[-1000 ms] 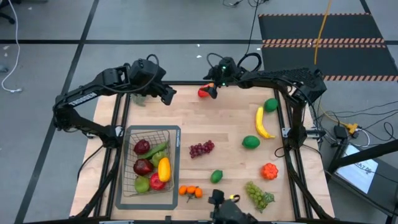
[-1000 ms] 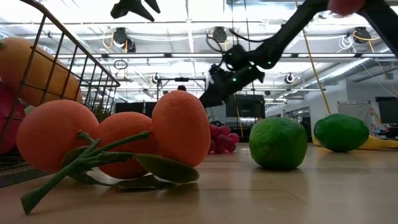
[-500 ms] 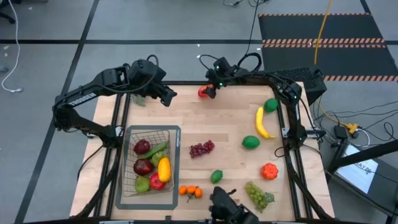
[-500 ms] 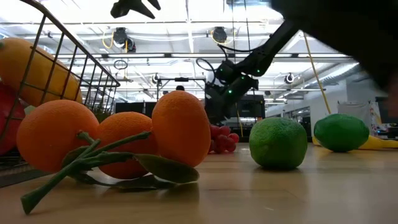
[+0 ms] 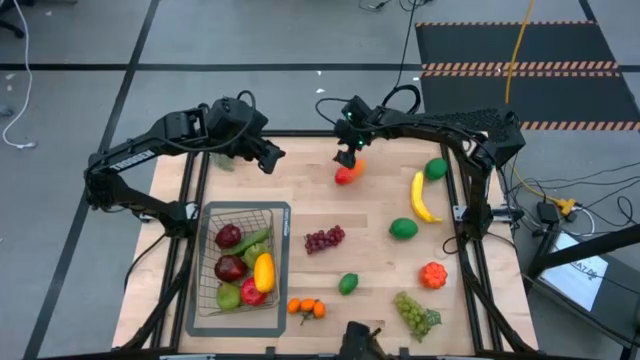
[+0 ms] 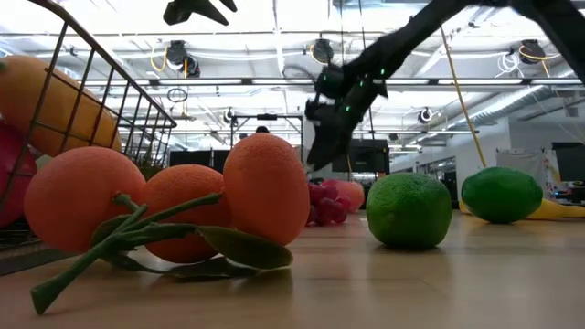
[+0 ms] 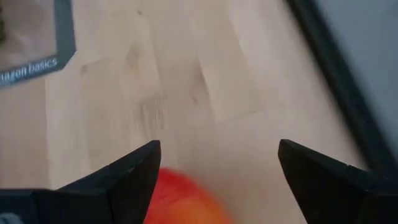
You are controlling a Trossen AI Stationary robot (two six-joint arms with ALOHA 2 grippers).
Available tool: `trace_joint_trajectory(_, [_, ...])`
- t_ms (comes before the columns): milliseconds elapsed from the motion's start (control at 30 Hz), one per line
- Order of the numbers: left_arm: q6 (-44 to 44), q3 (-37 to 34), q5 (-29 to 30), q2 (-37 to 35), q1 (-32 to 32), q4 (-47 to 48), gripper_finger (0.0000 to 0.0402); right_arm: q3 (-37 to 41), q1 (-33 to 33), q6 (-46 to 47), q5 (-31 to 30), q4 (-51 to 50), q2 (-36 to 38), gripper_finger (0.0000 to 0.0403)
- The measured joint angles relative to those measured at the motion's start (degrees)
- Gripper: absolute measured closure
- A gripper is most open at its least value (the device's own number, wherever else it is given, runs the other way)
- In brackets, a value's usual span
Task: Build produce basket
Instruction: Put the orange mango into the wire basket
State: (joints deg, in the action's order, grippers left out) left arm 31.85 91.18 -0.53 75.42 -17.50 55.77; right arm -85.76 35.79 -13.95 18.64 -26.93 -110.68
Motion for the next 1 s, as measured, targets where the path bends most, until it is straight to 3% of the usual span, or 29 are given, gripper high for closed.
trace_joint_trajectory(133, [-0.04, 0.00, 0.01, 0.00, 0.00, -0.02, 0.0268, -0.07, -1.77, -8.53, -0.65, -5.62, 3.69, 0.0063])
trace_joint_trajectory(400, [-0.28, 0.00, 0.00, 0.00, -0.02, -0.07, 0.0268, 0.51, -4.10, -25.62, -0.79, -23.80, 4.33, 0.0038])
trace_joint_trajectory(567, [-0.28, 0.00, 0.00, 0.00, -0.02, -0.07, 0.0268, 4.76, -4.87, -33.77, -2.76, -21.60, 4.23, 0.0039])
trace_joint_trajectory(800, [0.01, 0.00, 0.00, 0.00, -0.04, -0.09, 0.0268, 10.54, -5.54, -35.35, -7.43, -8.31, 2.28, 0.0039])
trace_joint_trajectory(1000, [0.98, 0.00, -0.55, 0.00, -0.04, -0.15, 0.0268, 10.82, -6.90, -35.04, -7.51, -7.29, -0.11, 0.0051])
